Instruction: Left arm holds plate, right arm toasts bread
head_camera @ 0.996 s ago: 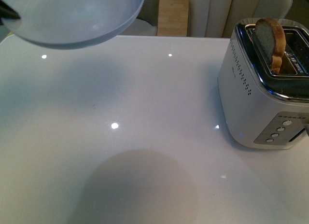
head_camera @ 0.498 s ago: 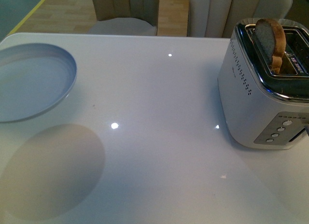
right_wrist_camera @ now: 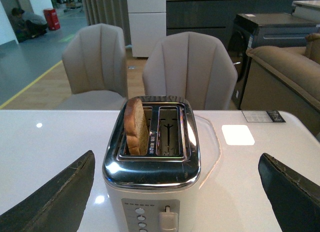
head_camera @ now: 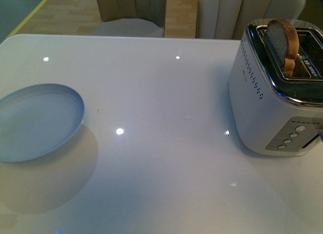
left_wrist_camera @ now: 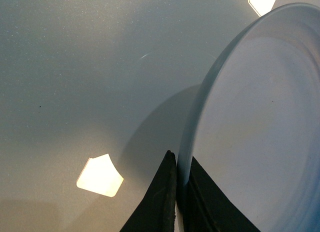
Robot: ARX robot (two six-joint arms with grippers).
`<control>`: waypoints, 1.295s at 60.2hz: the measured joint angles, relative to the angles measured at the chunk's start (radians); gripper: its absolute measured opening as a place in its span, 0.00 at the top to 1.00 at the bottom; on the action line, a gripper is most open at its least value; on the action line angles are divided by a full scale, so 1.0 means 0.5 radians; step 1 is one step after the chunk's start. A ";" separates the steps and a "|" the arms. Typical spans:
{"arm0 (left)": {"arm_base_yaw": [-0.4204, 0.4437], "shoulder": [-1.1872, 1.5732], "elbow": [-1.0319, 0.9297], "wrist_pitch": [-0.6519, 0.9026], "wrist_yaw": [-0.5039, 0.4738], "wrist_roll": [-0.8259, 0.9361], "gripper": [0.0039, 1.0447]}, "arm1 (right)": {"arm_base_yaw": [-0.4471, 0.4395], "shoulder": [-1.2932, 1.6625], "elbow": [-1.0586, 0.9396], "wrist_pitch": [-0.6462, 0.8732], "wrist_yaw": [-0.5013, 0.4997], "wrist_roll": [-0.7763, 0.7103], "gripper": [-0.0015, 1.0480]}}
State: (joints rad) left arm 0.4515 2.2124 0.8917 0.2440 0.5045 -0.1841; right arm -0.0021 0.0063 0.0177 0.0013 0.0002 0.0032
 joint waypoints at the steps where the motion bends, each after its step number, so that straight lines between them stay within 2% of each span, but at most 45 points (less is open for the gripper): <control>1: 0.001 0.006 0.004 0.004 -0.002 0.002 0.98 | 0.000 0.000 0.000 0.000 0.000 0.000 0.08; 37: -0.002 0.357 0.178 0.180 -0.017 -0.005 0.98 | 0.000 0.000 0.000 0.000 0.001 -0.001 0.08; 68: -0.034 0.394 0.188 0.259 -0.013 -0.063 0.97 | 0.000 0.000 0.000 0.000 0.001 0.000 0.08; 71: -0.034 0.394 0.187 0.259 -0.014 -0.069 0.91 | 0.000 0.000 0.000 0.000 0.001 0.000 0.08; 78: -0.036 0.394 0.187 0.268 -0.012 -0.075 0.67 | 0.000 0.000 0.000 0.000 0.001 -0.001 0.08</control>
State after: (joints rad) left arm 0.4335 2.4092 0.9852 0.3779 0.4984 -0.2214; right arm -0.0021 0.0063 0.0177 0.0013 0.0006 0.0029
